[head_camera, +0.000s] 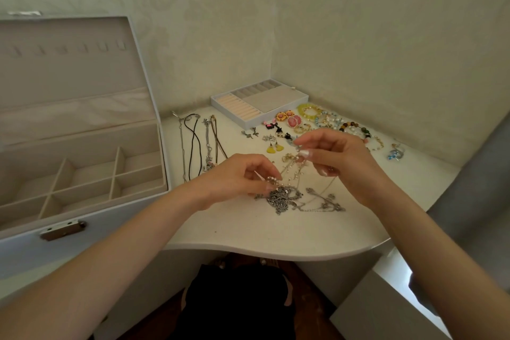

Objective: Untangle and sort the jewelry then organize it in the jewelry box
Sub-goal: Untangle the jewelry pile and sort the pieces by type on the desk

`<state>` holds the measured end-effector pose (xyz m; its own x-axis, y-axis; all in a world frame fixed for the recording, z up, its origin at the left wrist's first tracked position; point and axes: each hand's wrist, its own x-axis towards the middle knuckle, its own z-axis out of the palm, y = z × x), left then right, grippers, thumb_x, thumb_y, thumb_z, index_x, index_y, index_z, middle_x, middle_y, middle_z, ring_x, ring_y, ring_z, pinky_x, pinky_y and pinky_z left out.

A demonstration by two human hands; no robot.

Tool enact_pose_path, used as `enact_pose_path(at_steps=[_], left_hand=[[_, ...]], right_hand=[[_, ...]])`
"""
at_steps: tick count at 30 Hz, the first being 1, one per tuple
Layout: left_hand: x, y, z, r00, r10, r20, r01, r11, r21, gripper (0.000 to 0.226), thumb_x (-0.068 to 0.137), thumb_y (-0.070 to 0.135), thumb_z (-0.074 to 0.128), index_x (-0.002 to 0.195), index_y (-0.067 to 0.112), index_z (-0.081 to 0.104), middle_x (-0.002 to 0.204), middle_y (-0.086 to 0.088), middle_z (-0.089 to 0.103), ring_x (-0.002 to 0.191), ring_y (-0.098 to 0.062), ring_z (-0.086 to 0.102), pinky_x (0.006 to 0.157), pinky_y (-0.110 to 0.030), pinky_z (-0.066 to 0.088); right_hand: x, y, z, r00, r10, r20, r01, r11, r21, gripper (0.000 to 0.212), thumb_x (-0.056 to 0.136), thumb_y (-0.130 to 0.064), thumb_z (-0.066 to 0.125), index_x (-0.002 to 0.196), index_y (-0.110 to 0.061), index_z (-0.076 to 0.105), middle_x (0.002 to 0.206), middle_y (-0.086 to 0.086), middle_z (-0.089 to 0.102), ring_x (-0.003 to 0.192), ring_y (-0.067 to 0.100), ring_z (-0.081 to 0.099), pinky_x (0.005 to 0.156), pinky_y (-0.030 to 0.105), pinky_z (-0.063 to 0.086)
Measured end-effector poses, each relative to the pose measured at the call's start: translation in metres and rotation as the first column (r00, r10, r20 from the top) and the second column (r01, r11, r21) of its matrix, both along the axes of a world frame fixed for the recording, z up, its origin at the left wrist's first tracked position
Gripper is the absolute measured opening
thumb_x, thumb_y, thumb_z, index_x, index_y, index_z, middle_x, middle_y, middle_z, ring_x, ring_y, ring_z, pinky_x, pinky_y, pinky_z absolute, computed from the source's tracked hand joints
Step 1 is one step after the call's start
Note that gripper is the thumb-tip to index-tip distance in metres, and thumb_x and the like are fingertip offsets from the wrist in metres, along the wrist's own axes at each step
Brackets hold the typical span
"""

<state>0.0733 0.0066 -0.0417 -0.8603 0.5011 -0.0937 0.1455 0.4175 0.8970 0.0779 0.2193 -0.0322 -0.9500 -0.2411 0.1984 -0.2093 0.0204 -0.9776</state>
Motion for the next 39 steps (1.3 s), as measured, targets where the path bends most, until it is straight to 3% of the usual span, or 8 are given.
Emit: enact_pose_path(at_steps=[4, 13, 18, 21, 24, 30, 34, 39], left_hand=[[0.003, 0.002, 0.000, 1.000, -0.013, -0.015, 0.013, 1.000, -0.028, 0.021, 0.086, 0.002, 0.063, 0.099, 0.017, 0.061, 0.100, -0.004, 0.066, 0.075, -0.007, 0.062, 0.066, -0.014, 0.048], [0.003, 0.003, 0.007, 0.999, 0.052, 0.005, -0.052, 0.976, 0.213, 0.017, 0.091, -0.004, 0.049, 0.094, 0.009, 0.059, 0.067, 0.009, 0.064, 0.058, -0.004, 0.052, 0.058, -0.016, 0.041], [0.005, 0.005, 0.012, 0.991, 0.019, 0.131, -0.065, 0.933, 0.355, 0.014, 0.095, 0.004, 0.046, 0.101, 0.002, 0.058, 0.086, -0.008, 0.072, 0.068, -0.013, 0.062, 0.061, -0.020, 0.048], [0.006, 0.007, 0.012, 0.990, 0.009, 0.142, -0.058, 0.937, 0.345, 0.019, 0.096, 0.014, 0.048, 0.105, 0.001, 0.058, 0.093, -0.009, 0.073, 0.077, -0.018, 0.068, 0.065, -0.021, 0.051], [0.006, 0.008, 0.012, 0.992, 0.017, 0.124, -0.053, 0.955, 0.293, 0.021, 0.096, 0.020, 0.048, 0.100, 0.005, 0.062, 0.078, -0.007, 0.071, 0.073, -0.019, 0.068, 0.062, -0.021, 0.050], [0.011, 0.008, 0.013, 0.996, 0.012, 0.087, -0.030, 0.977, 0.209, 0.029, 0.100, 0.019, 0.039, 0.106, -0.001, 0.059, 0.069, -0.011, 0.062, 0.057, -0.014, 0.060, 0.056, -0.019, 0.047], [0.014, 0.009, 0.016, 0.997, 0.021, 0.079, -0.036, 0.983, 0.181, 0.022, 0.096, 0.023, 0.048, 0.113, 0.011, 0.057, 0.078, -0.008, 0.061, 0.056, -0.009, 0.056, 0.064, -0.024, 0.046], [0.013, 0.011, 0.018, 0.999, 0.025, 0.045, -0.033, 0.981, 0.192, 0.031, 0.087, 0.005, 0.062, 0.115, 0.011, 0.052, 0.106, 0.003, 0.067, 0.054, -0.009, 0.055, 0.057, -0.021, 0.046]], right_hand=[[0.000, -0.001, 0.003, 0.998, 0.060, 0.003, -0.060, 0.998, 0.014, 0.021, 0.069, -0.014, 0.072, 0.088, -0.021, 0.074, 0.076, 0.004, 0.068, 0.052, 0.011, 0.040, 0.048, 0.016, 0.032], [0.000, 0.002, -0.001, 0.997, -0.007, -0.071, 0.024, 0.970, 0.242, 0.026, 0.078, 0.004, 0.071, 0.092, -0.018, 0.072, 0.078, -0.005, 0.067, 0.058, 0.010, 0.042, 0.055, 0.012, 0.040], [0.003, -0.003, -0.004, 0.984, -0.048, -0.172, 0.104, 0.938, 0.330, 0.018, 0.079, -0.005, 0.073, 0.083, -0.023, 0.072, 0.078, -0.012, 0.070, 0.075, 0.003, 0.062, 0.075, 0.017, 0.048], [0.010, -0.010, -0.001, 0.976, -0.052, -0.209, 0.107, 0.960, 0.259, 0.006, 0.075, -0.020, 0.075, 0.077, -0.019, 0.070, 0.075, -0.011, 0.068, 0.072, 0.004, 0.062, 0.073, 0.018, 0.047], [0.013, -0.018, -0.004, 0.973, -0.045, -0.226, 0.116, 0.943, 0.311, 0.022, 0.067, -0.031, 0.079, 0.076, -0.016, 0.066, 0.070, -0.006, 0.065, 0.064, 0.004, 0.055, 0.063, 0.019, 0.044], [0.013, -0.022, -0.005, 0.964, -0.067, -0.257, 0.145, 0.944, 0.298, 0.018, 0.071, -0.014, 0.081, 0.073, -0.013, 0.063, 0.064, -0.003, 0.064, 0.058, 0.003, 0.054, 0.058, 0.016, 0.042], [0.011, -0.014, -0.002, 0.973, -0.070, -0.220, 0.123, 0.964, 0.235, 0.014, 0.074, -0.012, 0.077, 0.072, -0.010, 0.064, 0.065, -0.006, 0.066, 0.063, 0.006, 0.062, 0.065, 0.022, 0.049], [0.010, -0.009, 0.001, 0.990, -0.049, -0.131, 0.063, 0.993, 0.103, 0.014, 0.077, 0.005, 0.069, 0.075, -0.003, 0.057, 0.064, 0.000, 0.065, 0.063, 0.012, 0.062, 0.066, 0.022, 0.050]])
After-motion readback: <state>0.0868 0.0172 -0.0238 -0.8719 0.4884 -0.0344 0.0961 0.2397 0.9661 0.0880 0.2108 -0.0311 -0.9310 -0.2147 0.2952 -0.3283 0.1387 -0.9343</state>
